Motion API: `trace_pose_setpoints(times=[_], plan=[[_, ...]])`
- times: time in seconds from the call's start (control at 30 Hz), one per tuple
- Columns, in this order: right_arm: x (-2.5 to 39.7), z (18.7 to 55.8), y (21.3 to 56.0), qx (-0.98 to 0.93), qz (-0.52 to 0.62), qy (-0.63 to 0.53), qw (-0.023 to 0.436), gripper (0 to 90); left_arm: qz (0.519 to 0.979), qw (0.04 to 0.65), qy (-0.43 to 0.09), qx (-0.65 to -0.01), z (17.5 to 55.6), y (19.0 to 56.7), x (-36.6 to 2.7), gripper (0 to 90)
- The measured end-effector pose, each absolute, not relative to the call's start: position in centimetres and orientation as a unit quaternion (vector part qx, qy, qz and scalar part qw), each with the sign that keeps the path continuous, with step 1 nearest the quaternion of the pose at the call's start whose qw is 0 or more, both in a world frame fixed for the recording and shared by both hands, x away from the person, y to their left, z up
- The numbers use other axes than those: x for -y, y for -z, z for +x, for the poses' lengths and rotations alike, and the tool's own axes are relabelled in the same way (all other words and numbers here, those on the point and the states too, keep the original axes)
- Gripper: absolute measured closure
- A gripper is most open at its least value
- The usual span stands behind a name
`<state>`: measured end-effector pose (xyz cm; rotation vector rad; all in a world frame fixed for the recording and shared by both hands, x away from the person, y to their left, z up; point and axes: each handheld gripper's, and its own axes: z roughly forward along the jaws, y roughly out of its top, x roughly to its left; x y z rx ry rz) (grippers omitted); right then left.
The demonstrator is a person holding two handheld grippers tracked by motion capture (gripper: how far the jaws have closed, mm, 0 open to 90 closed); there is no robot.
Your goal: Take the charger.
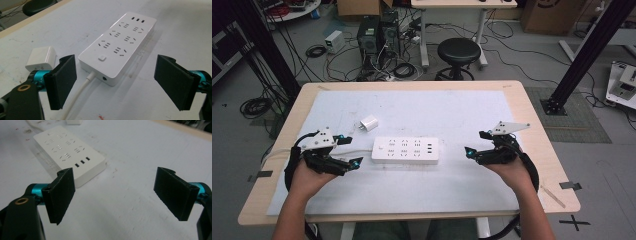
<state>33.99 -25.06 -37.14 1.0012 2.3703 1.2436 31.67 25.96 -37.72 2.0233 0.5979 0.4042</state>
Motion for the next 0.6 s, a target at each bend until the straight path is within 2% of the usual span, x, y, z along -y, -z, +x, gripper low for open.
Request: trace_pose_setpoints(times=[0.07,0.27,0.43,0.6], plan=[[25.2,34.5,37.6,-0.821,0.371,-0.419,0.114,17.6,0.828,0.476,-0.168,-0.246,31.7,37.7,-25.9,18.2],[25.0,34.4,38.0,-0.822,0.362,-0.427,0.106,17.9,0.825,0.476,-0.17,-0.251,32.4,37.7,-26.1,18.2],[24.8,34.2,37.9,-0.817,0.369,-0.429,0.111,17.9,0.821,0.477,-0.174,-0.262,33.2,37.5,-26.3,18.2],[24.5,34.2,37.9,-0.823,0.361,-0.42,0.128,17.8,0.829,0.459,-0.181,-0.263,36.3,35.8,-25.4,18.2]])
